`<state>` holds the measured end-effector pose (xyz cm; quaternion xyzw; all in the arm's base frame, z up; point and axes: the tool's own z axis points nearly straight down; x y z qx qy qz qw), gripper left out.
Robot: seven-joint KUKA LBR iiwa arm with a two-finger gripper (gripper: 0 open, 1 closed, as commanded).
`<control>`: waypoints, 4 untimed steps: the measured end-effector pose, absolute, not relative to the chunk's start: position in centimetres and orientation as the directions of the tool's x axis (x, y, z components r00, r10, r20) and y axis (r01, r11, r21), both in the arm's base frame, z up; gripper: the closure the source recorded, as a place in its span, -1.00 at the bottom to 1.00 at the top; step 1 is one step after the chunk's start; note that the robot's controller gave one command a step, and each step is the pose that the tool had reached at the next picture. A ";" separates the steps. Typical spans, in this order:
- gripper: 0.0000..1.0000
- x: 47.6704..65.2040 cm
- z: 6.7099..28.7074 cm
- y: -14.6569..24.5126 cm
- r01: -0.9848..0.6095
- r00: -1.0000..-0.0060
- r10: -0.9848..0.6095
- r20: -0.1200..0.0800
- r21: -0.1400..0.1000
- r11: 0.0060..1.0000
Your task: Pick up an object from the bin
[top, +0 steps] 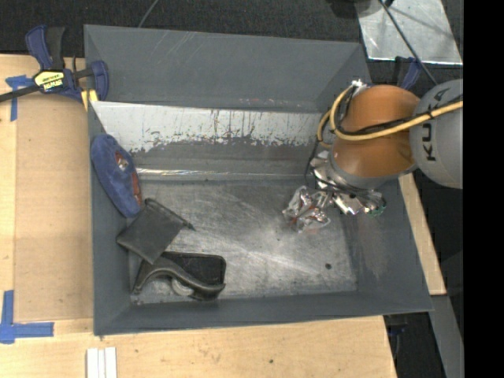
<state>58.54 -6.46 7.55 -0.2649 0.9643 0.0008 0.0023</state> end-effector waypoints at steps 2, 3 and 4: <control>1.00 58.1 7.9 -6.5 -0.473 -0.881 -0.473 -0.007 -0.002 0.881; 1.00 58.3 7.6 -6.5 -0.448 -0.894 -0.448 -0.006 -0.002 0.894; -1.00 58.3 7.5 -6.5 -0.446 -0.895 -0.446 -0.006 -0.003 0.895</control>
Offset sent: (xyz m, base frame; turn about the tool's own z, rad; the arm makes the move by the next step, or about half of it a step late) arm 0.0000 0.0000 0.0000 0.0000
